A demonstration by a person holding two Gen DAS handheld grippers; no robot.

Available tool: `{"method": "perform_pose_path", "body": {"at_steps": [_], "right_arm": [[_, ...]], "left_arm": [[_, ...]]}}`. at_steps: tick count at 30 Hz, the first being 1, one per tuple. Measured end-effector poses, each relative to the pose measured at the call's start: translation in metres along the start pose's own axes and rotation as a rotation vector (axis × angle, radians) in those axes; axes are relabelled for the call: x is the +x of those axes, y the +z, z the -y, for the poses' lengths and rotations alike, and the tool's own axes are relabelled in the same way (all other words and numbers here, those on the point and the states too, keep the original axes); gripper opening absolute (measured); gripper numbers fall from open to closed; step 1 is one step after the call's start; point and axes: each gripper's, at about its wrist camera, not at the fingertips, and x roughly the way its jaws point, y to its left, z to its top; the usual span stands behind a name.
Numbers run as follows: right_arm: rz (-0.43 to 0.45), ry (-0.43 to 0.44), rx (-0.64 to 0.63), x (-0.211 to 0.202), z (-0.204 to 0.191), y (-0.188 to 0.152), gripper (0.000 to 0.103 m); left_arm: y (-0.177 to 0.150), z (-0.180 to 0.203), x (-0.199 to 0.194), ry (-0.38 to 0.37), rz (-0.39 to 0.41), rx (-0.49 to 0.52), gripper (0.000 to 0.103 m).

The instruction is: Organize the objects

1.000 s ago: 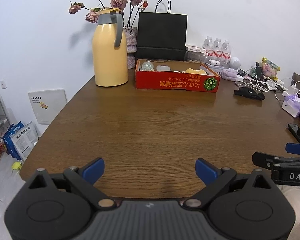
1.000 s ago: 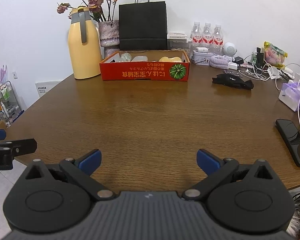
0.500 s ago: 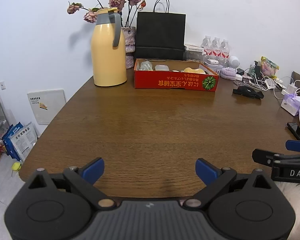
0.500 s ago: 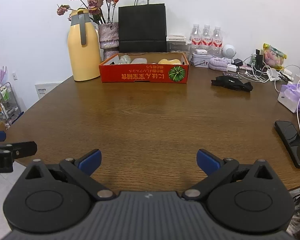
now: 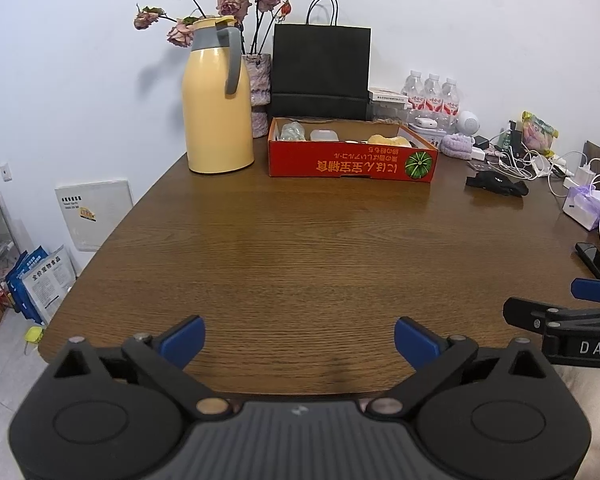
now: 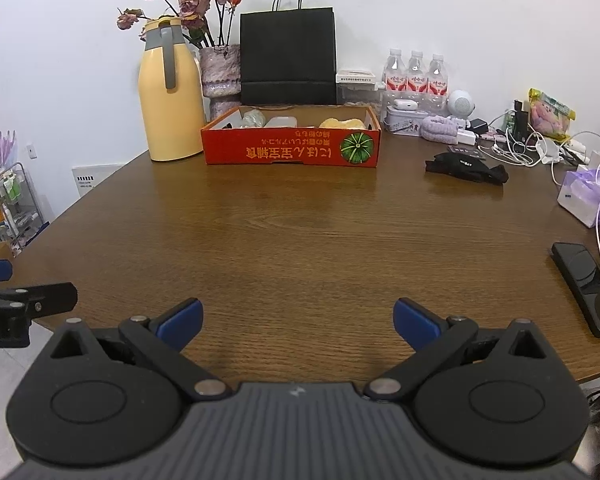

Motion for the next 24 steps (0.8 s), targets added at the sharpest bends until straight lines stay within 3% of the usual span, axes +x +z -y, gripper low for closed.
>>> {"method": "perform_pose_path", "body": {"at_steps": [24], "right_arm": [[0.007,0.000,-0.014,-0.0008,-0.0027,-0.0005,0.103]], "left_arm": [[-0.0018,0.0043,0.0000,-0.002,0.001,0.012,0.102]]}}
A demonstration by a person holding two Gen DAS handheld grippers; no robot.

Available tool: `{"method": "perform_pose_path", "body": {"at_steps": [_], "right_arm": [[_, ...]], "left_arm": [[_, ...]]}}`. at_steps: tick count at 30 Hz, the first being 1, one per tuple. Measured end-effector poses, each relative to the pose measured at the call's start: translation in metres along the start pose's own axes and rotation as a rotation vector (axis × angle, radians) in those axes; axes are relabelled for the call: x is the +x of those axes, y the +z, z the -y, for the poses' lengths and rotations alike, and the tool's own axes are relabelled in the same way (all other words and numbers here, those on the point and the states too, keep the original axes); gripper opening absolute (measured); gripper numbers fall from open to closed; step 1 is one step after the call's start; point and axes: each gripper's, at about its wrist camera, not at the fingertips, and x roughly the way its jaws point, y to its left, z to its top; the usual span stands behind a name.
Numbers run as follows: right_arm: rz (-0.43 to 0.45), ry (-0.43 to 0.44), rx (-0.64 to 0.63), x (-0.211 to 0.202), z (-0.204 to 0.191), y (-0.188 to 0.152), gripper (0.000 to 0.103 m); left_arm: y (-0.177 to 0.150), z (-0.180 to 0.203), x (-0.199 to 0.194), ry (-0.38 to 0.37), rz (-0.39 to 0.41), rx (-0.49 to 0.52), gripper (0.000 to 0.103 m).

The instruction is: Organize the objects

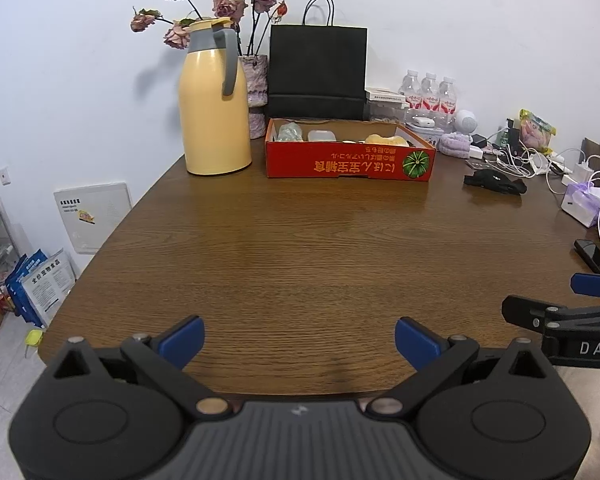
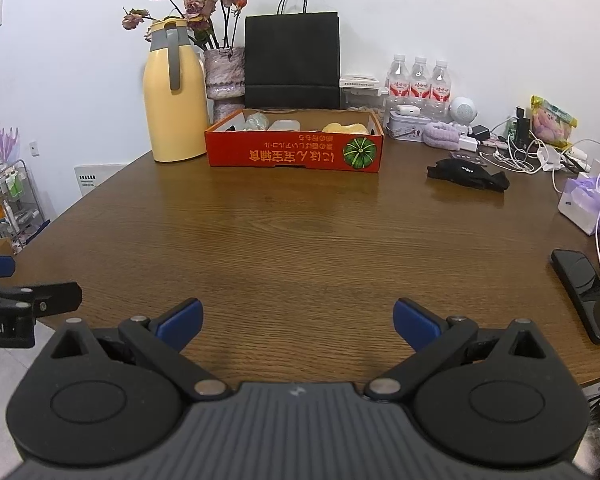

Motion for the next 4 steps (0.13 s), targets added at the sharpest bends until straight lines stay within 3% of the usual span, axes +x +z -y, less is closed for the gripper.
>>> {"method": "perform_pose_path", "body": {"at_steps": [4], "right_arm": [[-0.002,0.002,-0.001,0.0004,-0.0011,0.0000,0.103]], "left_arm": [[-0.0009,-0.0003,-0.0010,-0.013,0.006,-0.002,0.102]]}}
